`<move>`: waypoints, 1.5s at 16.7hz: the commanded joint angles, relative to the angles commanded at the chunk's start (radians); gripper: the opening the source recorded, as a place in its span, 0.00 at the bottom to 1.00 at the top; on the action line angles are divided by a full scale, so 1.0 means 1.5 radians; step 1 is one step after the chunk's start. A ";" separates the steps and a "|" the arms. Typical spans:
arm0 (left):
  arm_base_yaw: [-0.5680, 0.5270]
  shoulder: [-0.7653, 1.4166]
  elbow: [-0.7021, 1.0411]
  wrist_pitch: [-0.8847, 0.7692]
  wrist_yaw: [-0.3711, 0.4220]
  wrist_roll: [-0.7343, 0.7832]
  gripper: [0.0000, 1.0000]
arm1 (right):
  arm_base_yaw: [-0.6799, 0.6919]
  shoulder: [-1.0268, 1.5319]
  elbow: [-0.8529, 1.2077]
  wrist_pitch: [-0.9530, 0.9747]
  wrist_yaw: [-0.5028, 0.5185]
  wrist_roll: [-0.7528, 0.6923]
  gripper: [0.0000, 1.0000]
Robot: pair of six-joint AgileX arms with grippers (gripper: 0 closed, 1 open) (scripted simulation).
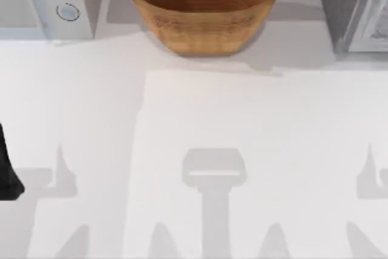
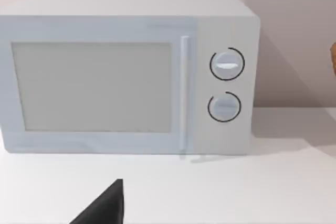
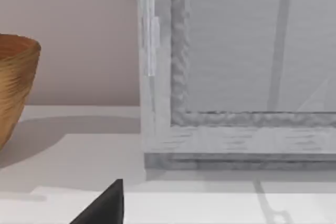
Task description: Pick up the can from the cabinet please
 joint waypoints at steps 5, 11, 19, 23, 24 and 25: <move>0.000 0.000 0.000 0.000 0.000 0.000 1.00 | 0.006 0.033 0.042 -0.008 0.004 0.001 1.00; 0.000 0.000 0.000 0.000 0.000 0.000 1.00 | 0.033 0.230 0.293 -0.069 0.034 0.003 1.00; 0.000 0.000 0.000 0.000 0.000 0.000 1.00 | 0.083 0.603 0.777 -0.190 0.090 0.006 1.00; 0.000 0.000 0.000 0.000 0.000 0.000 1.00 | 0.105 0.761 0.990 -0.240 0.113 0.008 1.00; 0.000 0.000 0.000 0.000 0.000 0.000 1.00 | 0.110 0.792 1.033 -0.249 0.118 0.009 1.00; 0.000 0.000 0.000 0.000 0.000 0.000 1.00 | 0.114 0.820 1.071 -0.258 0.122 0.009 1.00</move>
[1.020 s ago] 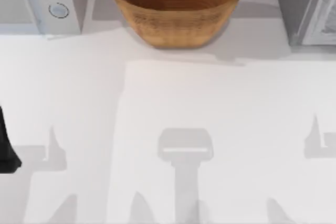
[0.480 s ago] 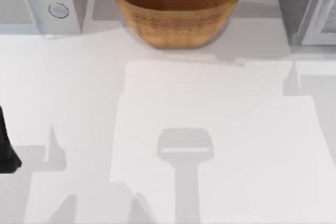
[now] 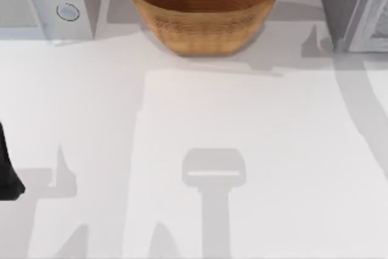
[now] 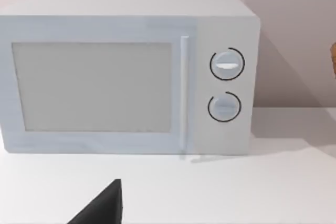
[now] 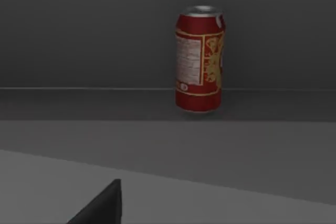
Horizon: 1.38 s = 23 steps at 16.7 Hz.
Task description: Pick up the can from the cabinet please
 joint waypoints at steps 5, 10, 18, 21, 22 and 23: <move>0.000 0.000 0.000 0.000 0.000 0.000 1.00 | 0.009 0.065 0.090 -0.020 0.009 0.001 1.00; 0.000 0.000 0.000 0.000 0.000 0.000 1.00 | 0.006 0.065 0.089 -0.018 0.008 0.001 1.00; 0.000 0.000 0.000 0.000 0.000 0.000 1.00 | -0.014 0.241 0.158 0.092 -0.003 0.000 1.00; 0.000 0.000 0.000 0.000 0.000 0.000 1.00 | -0.018 0.253 0.165 0.100 -0.006 -0.001 1.00; 0.000 0.000 0.000 0.000 0.000 0.000 1.00 | -0.018 0.253 0.165 0.100 -0.006 -0.001 1.00; 0.000 0.000 0.000 0.000 0.000 0.000 1.00 | -0.014 0.252 0.161 0.098 -0.005 -0.001 1.00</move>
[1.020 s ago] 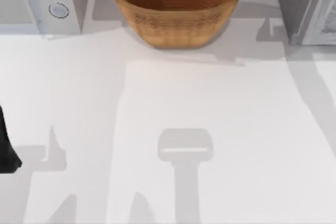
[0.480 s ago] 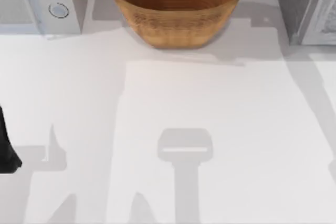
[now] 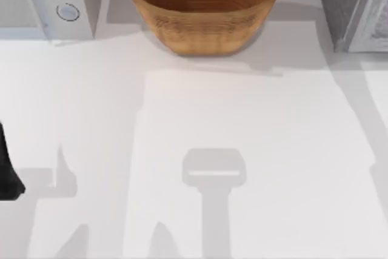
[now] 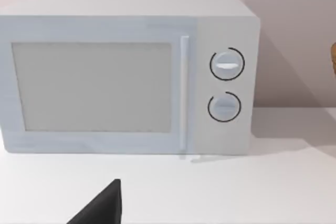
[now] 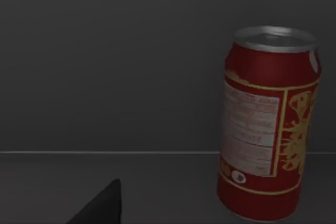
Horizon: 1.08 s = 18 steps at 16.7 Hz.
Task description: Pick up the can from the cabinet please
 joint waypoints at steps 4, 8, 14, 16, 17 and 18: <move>0.000 0.000 0.000 0.000 0.000 0.000 1.00 | -0.005 0.031 0.041 -0.005 -0.002 0.000 1.00; 0.000 0.000 0.000 0.000 0.000 0.000 1.00 | -0.014 0.105 0.130 -0.020 -0.009 0.000 1.00; 0.000 0.000 0.000 0.000 0.000 0.000 1.00 | -0.022 0.170 0.208 -0.033 -0.016 0.000 1.00; 0.000 0.000 0.000 0.000 0.000 0.000 1.00 | -0.022 0.170 0.208 -0.033 -0.016 0.000 1.00; 0.000 0.000 0.000 0.000 0.000 0.000 1.00 | -0.022 0.170 0.208 -0.033 -0.016 0.000 1.00; 0.000 0.000 0.000 0.000 0.000 0.000 1.00 | -0.022 0.170 0.208 -0.033 -0.016 0.000 0.92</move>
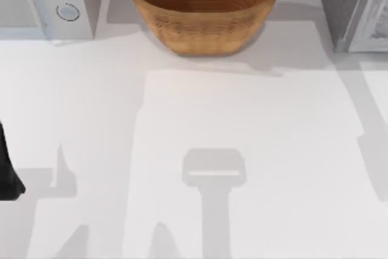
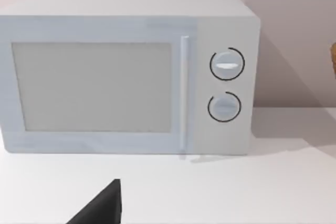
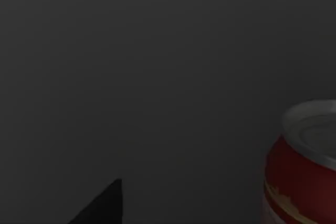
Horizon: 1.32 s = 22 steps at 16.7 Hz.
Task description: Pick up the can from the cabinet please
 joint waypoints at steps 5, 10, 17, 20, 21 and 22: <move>0.000 0.000 0.000 0.000 0.000 0.000 1.00 | 0.000 0.000 0.000 0.000 0.000 0.000 0.55; 0.000 0.000 0.000 0.000 0.000 0.000 1.00 | 0.000 0.000 0.000 0.000 0.000 0.000 0.17; 0.000 0.000 0.000 0.000 0.000 0.000 1.00 | 0.000 0.000 0.000 0.000 0.000 0.000 0.00; 0.000 0.000 0.000 0.000 0.000 0.000 1.00 | 0.000 0.000 0.000 0.000 0.000 0.000 0.00; 0.000 0.000 0.000 0.000 0.000 0.000 1.00 | 0.001 -0.001 0.000 0.000 0.000 0.001 0.00; 0.000 0.000 0.000 0.000 0.000 0.000 1.00 | 0.002 -0.002 -0.001 -0.001 0.000 0.001 0.00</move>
